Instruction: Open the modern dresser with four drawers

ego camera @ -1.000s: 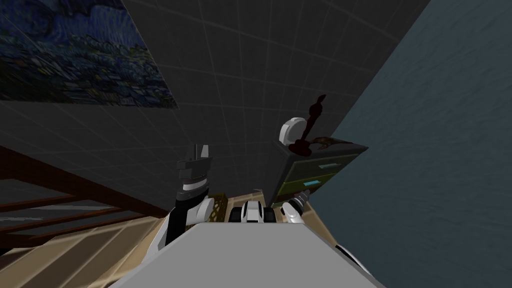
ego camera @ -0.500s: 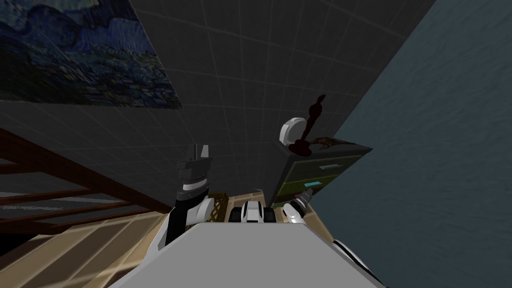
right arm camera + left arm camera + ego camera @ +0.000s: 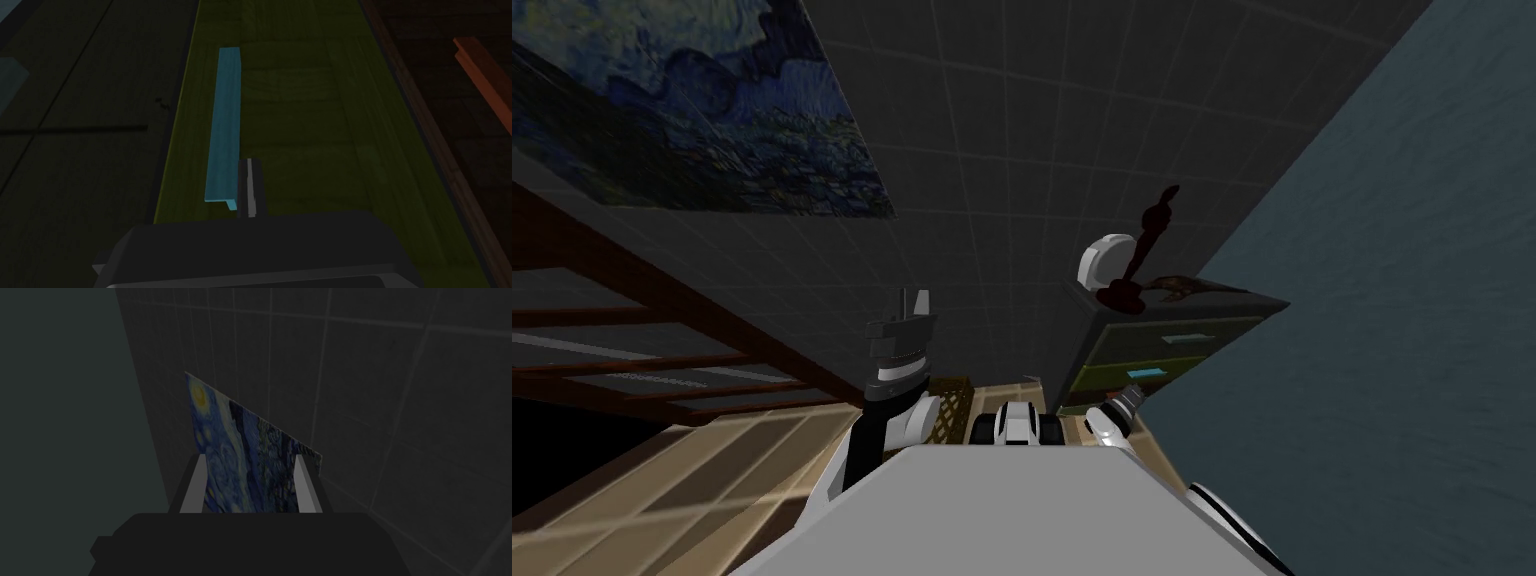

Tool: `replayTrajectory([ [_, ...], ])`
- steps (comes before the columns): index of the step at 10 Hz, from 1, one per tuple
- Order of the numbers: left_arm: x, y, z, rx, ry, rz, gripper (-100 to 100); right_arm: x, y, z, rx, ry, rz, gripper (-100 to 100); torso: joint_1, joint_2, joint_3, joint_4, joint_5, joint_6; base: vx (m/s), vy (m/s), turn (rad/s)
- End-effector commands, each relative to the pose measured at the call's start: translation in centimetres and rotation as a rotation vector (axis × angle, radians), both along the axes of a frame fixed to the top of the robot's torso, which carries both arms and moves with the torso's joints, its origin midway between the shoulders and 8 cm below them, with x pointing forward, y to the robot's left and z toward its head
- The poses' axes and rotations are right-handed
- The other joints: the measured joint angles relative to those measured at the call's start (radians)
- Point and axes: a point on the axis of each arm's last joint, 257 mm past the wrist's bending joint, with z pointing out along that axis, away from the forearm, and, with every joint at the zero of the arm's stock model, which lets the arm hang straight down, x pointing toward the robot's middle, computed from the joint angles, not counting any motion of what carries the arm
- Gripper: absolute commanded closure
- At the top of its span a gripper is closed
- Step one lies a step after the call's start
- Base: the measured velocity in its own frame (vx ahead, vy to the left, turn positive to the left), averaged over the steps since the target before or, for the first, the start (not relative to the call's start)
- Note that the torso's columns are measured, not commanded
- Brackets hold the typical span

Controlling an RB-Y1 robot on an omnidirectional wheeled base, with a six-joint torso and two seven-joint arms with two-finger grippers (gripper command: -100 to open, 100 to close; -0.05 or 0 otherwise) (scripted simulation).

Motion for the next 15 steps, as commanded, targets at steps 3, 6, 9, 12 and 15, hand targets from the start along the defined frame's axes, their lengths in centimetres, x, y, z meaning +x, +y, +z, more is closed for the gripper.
replayTrajectory([
  [3, 0.0, 0.0, 0.0, 0.0, 0.0, 0.0, 0, -3.5, -3.9, -0.3, 0.006, 0.005, -0.083, 100, -0.005, -0.006, -0.003, -0.001, -0.001, 0.001, -0.119, 0.043, 0.114],
  [6, 0.0, 0.0, 0.0, 0.0, 0.0, 0.0, 0, -6.4, -6.9, -0.1, 0.006, 0.005, -0.148, 100, -0.001, -0.005, -0.003, -0.001, -0.001, -0.001, -0.068, 0.027, 0.229],
  [9, 0.0, 0.0, 0.0, 0.0, 0.0, 0.0, 0, -10.7, -11.2, 0.6, -0.004, -0.002, -0.241, 100, -0.003, -0.003, -0.002, -0.001, -0.001, 0.0, -0.109, 0.058, 0.274],
  [12, 0.0, 0.0, 0.0, 0.0, 0.0, 0.0, 0, -11.8, -12.2, 0.8, -0.005, -0.007, -0.269, 100, -0.004, -0.006, -0.004, -0.002, -0.001, 0.001, -0.099, 0.058, 0.153],
  [15, 0.0, 0.0, 0.0, 0.001, 0.0, 0.0, 0, -8.0, -10.2, 1.1, 0.0, -0.029, -0.149, -100, -0.012, -0.004, -0.003, -0.001, -0.003, 0.0, -0.081, -0.147, 0.124],
])
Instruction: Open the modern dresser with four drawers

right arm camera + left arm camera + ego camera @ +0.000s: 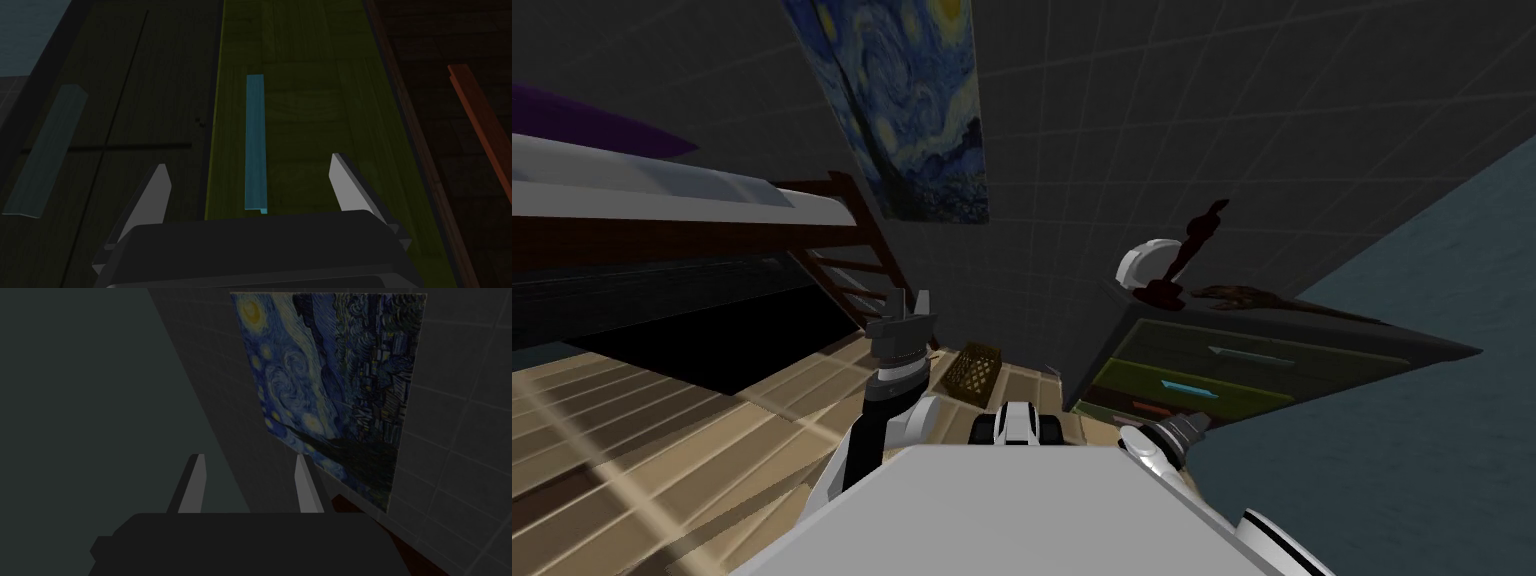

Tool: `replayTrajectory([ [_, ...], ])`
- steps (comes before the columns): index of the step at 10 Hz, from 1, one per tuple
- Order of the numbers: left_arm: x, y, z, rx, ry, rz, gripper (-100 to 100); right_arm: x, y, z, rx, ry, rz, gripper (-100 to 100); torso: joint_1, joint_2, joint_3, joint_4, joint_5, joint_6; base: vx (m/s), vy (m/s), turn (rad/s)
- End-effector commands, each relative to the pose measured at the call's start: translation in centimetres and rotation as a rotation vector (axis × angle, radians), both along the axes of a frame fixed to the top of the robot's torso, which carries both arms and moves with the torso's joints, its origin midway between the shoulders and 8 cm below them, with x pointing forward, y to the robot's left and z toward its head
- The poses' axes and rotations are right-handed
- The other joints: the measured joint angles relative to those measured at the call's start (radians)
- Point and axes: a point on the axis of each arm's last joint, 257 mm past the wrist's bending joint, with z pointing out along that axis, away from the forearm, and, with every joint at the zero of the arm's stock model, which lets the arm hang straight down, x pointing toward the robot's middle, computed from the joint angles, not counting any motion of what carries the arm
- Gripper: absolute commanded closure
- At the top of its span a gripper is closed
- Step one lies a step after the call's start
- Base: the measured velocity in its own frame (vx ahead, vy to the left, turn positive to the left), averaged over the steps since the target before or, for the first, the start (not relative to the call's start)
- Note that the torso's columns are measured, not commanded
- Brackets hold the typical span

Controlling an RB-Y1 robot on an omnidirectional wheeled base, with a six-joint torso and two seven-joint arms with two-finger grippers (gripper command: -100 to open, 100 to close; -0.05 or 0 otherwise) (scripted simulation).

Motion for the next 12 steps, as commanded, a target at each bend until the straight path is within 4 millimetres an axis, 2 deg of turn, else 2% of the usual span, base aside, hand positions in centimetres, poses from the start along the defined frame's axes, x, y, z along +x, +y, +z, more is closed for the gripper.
replayTrajectory([
  [1, 0.0, 0.0, 0.0, 0.0, 0.0, 0.0, 0, 3.0, 1.8, 0.2, 0.002, -0.018, 0.101, -100, 0.004, 0.001, 0.001, 0.0, 0.001, 0.0, -0.099, -0.187, 0.106],
  [3, 0.0, 0.0, 0.0, 0.0, 0.0, 0.0, 0, 5.9, 4.0, 0.3, 0.008, -0.036, 0.201, -100, 0.01, 0.002, 0.001, 0.0, 0.003, 0.0, -0.13, -0.191, 0.164],
  [5, 0.0, 0.0, 0.0, 0.0, 0.0, 0.0, 0, 7.2, 5.1, 0.3, 0.013, -0.044, 0.248, -100, 0.01, -0.001, -0.001, 0.0, 0.003, 0.0, -0.103, -0.144, 0.082],
  [8, 0.0, 0.0, 0.0, 0.0, 0.0, 0.0, 0, 10.3, 8.1, 0.4, 0.029, -0.064, 0.366, -100, 0.009, -0.002, -0.001, 0.0, 0.002, 0.0, -0.085, -0.133, 0.118],
  [9, 0.0, 0.0, 0.0, 0.0, 0.0, 0.0, 0, 10.3, 8.1, 0.4, 0.029, -0.064, 0.366, -100, 0.007, 0.0, 0.0, 0.0, 0.002, 0.0, -0.071, -0.112, 0.04],
  [12, 0.0, 0.0, 0.0, 0.0, 0.0, 0.0, 0, 13.4, 11.9, 0.6, 0.043, -0.086, 0.503, -100, 0.009, 0.001, 0.001, 0.0, 0.002, 0.0, -0.115, -0.132, 0.131],
])
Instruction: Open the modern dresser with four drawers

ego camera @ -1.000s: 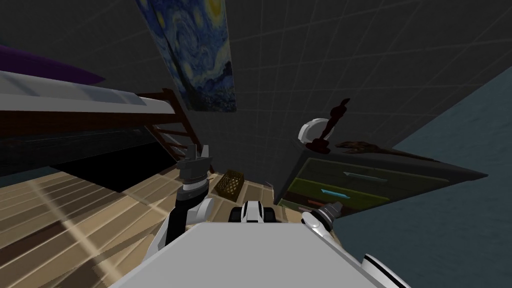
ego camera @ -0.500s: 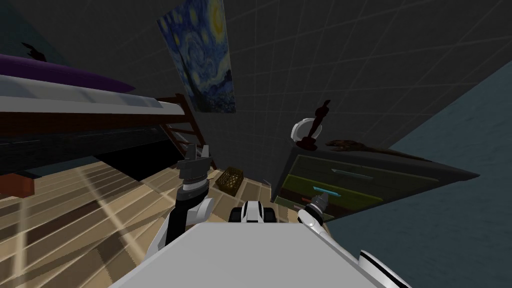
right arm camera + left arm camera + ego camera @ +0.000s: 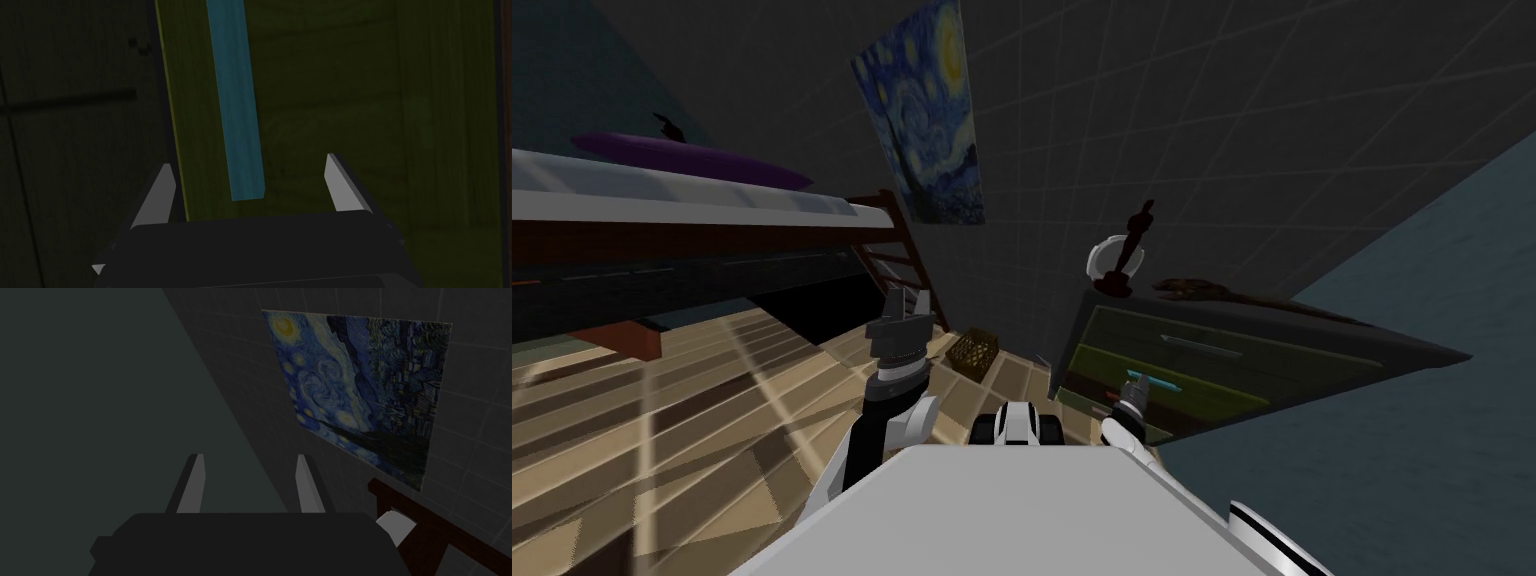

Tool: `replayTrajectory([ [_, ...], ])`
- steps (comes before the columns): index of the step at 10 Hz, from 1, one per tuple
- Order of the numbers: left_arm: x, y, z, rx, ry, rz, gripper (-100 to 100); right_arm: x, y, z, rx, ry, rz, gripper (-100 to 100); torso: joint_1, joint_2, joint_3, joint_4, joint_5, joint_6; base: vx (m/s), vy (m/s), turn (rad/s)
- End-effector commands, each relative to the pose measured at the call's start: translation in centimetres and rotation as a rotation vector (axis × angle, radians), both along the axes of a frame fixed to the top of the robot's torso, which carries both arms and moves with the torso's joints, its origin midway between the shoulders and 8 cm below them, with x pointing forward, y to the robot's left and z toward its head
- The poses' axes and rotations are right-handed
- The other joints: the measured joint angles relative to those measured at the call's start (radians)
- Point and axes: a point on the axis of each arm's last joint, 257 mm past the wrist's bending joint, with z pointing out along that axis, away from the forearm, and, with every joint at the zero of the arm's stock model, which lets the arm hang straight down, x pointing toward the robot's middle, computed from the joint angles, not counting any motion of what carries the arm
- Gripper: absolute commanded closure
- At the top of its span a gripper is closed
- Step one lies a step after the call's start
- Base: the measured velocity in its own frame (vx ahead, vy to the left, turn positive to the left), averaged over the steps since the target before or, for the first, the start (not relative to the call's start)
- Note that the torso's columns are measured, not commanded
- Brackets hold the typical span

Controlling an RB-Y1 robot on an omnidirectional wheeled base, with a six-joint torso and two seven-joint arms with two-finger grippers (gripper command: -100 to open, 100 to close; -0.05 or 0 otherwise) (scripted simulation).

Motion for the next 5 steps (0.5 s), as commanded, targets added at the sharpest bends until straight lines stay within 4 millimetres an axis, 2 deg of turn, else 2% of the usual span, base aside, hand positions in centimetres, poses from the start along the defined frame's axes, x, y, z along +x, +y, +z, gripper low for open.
replayTrajectory([
  [1, 0.0, 0.0, 0.0, 0.0, 0.0, 0.0, 0, 2.4, 2.5, 0.1, 0.01, -0.014, 0.094, -100, -0.001, 0.0, 0.0, 0.0, 0.0, 0.0, -0.12, -0.154, 0.106],
  [5, 0.0, 0.0, 0.0, 0.0, 0.0, 0.0, 0, 5.3, 7.3, 0.3, 0.036, -0.034, 0.246, -100, 0.0, -0.002, -0.001, 0.0, 0.0, 0.0, -0.129, -0.16, 0.12],
])
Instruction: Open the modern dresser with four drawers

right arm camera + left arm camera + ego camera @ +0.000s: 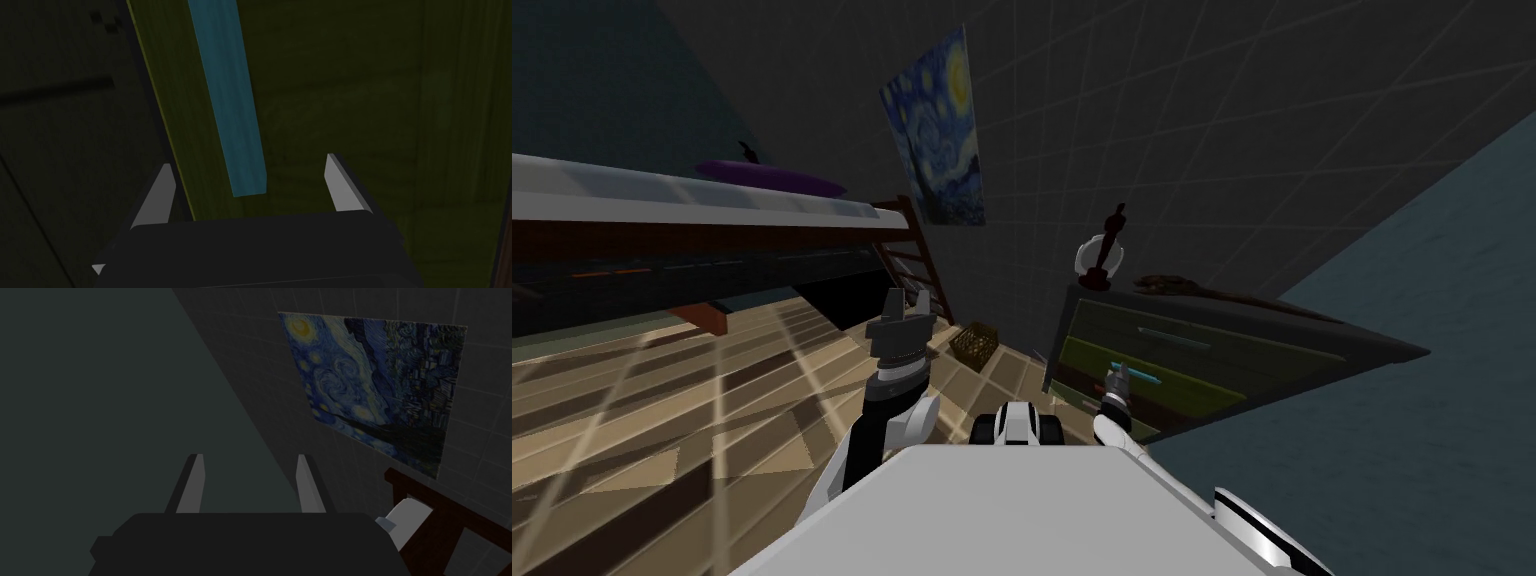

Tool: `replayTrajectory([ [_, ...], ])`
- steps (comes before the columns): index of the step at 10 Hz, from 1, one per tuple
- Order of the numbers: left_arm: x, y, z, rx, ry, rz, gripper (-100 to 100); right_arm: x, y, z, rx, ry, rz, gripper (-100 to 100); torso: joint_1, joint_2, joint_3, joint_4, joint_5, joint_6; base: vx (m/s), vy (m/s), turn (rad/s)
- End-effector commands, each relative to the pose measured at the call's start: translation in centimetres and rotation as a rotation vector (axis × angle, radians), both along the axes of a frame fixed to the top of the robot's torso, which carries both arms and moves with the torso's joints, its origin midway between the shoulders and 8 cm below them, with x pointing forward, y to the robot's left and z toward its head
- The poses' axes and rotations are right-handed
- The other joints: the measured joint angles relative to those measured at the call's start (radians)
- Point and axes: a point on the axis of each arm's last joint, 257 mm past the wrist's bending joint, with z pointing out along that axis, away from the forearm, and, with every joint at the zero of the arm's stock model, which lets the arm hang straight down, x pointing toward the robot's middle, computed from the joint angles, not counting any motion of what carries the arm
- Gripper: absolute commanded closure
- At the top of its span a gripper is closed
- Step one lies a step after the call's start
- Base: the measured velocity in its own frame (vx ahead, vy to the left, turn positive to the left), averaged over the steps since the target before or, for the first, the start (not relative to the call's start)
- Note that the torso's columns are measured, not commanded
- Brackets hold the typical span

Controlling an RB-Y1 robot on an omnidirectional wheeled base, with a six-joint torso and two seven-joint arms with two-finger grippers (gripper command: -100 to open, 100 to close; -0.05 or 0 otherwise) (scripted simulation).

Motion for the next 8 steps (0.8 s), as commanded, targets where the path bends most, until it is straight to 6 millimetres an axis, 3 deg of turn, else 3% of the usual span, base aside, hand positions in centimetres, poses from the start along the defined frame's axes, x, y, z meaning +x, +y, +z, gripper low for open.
replayTrajectory([
  [1, 0.0, 0.0, 0.0, 0.0, 0.0, 0.0, 0, 1.5, 3.3, 0.2, 0.02, -0.011, 0.1, -100, 0.001, -0.001, -0.001, 0.0, 0.0, 0.0, -0.115, -0.118, 0.119],
  [3, 0.0, 0.0, 0.0, 0.0, 0.0, 0.0, 0, 1.8, 3.9, 0.2, 0.024, -0.013, 0.12, -100, 0.002, 0.0, 0.0, 0.0, 0.001, 0.0, -0.094, -0.088, 0.057],
  [4, 0.0, 0.0, 0.0, 0.0, 0.0, 0.0, 0, 2.6, 5.8, 0.2, 0.035, -0.018, 0.174, -100, 0.003, -0.002, -0.001, -0.001, 0.001, 0.0, -0.073, -0.083, 0.13],
  [5, 0.0, 0.0, 0.0, 0.0, 0.0, 0.0, 0, 2.0, 5.1, 0.4, 0.032, -0.017, 0.147, -100, 0.001, -0.001, -0.001, 0.0, 0.0, 0.0, -0.04, -0.046, 0.039],
  [6, 0.0, 0.0, 0.0, 0.0, 0.0, 0.0, 0, 3.3, 4.3, 1.0, 0.034, -0.016, 0.147, -100, 0.002, -0.002, -0.001, -0.001, 0.0, 0.0, 0.032, -0.025, 0.028],
  [7, 0.0, 0.0, 0.0, 0.0, 0.0, 0.0, 0, 2.7, 4.6, 0.7, 0.03, -0.017, 0.147, -100, 0.002, -0.005, -0.003, -0.001, 0.001, 0.0, 0.024, -0.017, 0.016],
  [8, 0.0, 0.0, 0.0, 0.0, 0.0, 0.0, 0, 2.8, 4.6, 0.7, 0.032, -0.017, 0.148, 100, 0.002, -0.003, -0.002, -0.001, 0.0, 0.0, 0.0, 0.0, 0.0],
])
